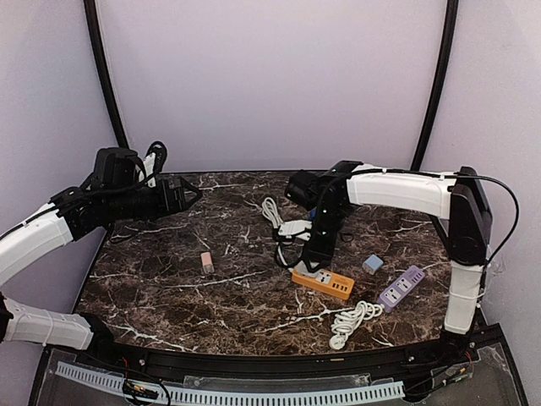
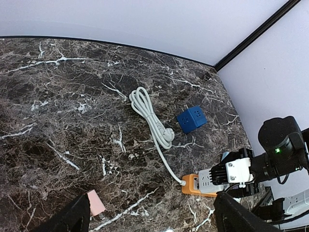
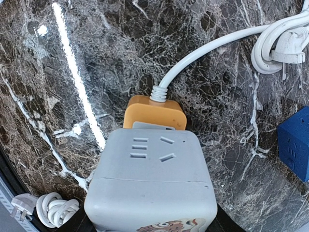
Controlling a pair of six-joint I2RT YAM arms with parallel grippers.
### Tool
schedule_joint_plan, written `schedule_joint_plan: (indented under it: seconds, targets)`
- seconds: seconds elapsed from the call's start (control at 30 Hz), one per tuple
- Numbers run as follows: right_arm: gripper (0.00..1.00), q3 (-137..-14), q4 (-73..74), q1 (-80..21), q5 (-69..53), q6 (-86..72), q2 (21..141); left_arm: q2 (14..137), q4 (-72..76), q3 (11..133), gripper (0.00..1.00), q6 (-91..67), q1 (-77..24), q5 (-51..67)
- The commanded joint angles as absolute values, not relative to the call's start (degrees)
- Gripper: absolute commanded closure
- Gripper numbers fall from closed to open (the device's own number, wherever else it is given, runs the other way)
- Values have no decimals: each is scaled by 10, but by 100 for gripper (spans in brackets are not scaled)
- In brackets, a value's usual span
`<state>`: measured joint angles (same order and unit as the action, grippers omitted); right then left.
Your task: Insert the plug
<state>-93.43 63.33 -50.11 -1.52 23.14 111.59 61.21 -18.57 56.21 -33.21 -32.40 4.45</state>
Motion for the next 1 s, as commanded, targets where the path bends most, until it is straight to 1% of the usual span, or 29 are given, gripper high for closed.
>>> schedule_joint_plan:
  seconds: [0.0,0.23,0.97]
  targets:
    - [100,-952,678,-521,-41,206,1160,603,-185,549,10,-335,-322,37]
    - [100,-976,681,-522,-19,172,1204,614,-186,552,10,-330,-322,39]
    - [100,-1050,690,-532,22,31,1280,618,-179,541,10,-336,-322,34]
